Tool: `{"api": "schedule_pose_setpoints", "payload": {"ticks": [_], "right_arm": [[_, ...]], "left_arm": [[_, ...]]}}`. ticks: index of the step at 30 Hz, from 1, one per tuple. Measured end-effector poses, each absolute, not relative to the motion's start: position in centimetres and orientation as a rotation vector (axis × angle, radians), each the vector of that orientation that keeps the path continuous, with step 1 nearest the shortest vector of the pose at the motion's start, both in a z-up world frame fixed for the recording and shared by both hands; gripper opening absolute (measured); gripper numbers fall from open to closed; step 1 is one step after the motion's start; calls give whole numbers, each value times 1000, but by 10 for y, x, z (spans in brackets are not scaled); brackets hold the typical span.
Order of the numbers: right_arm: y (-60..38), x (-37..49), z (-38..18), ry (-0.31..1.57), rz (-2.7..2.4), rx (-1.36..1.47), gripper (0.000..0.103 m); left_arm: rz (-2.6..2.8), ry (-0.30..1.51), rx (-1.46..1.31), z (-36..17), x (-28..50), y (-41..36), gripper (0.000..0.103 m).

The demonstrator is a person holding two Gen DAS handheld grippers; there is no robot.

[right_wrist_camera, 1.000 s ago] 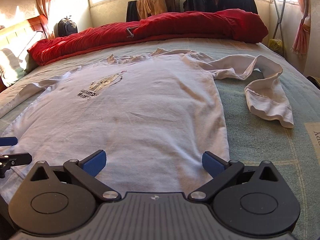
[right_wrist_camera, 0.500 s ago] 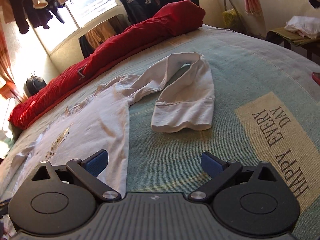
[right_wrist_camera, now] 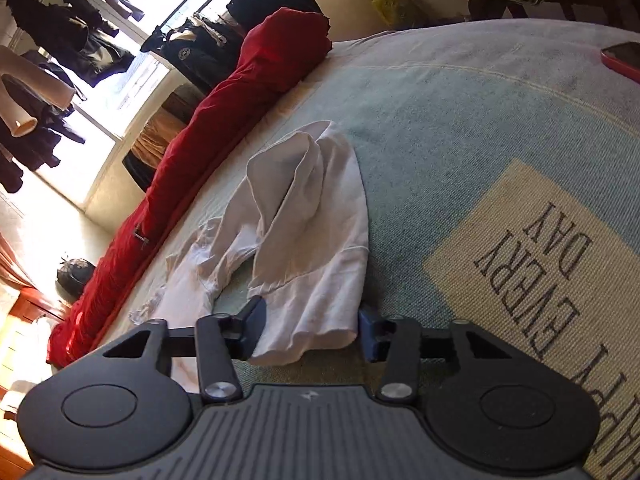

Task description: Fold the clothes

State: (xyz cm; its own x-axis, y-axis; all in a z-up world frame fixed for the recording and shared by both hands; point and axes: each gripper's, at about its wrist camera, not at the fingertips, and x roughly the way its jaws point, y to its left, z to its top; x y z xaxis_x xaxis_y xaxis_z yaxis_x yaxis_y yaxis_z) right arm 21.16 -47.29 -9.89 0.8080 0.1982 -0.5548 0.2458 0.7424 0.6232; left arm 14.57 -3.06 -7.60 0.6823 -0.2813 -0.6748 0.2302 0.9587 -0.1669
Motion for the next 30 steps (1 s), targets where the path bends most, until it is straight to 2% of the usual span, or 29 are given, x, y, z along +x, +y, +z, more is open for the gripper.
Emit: {"api": "schedule_pose_setpoints", "payload": {"ticks": [1, 4, 15, 30], "right_arm": [[-473, 212, -96, 654, -34, 715, 15], [-478, 213, -83, 667, -55, 602, 12], [-550, 237, -18, 658, -280, 218, 9], [-621, 310, -1, 680, -474, 68, 6]], "left_arm": [[-289, 770, -70, -76, 146, -30, 102], [-293, 772, -81, -75, 147, -29, 102], [-295, 773, -78, -75, 147, -29, 102], [-272, 804, -48, -72, 153, -33, 102]]}}
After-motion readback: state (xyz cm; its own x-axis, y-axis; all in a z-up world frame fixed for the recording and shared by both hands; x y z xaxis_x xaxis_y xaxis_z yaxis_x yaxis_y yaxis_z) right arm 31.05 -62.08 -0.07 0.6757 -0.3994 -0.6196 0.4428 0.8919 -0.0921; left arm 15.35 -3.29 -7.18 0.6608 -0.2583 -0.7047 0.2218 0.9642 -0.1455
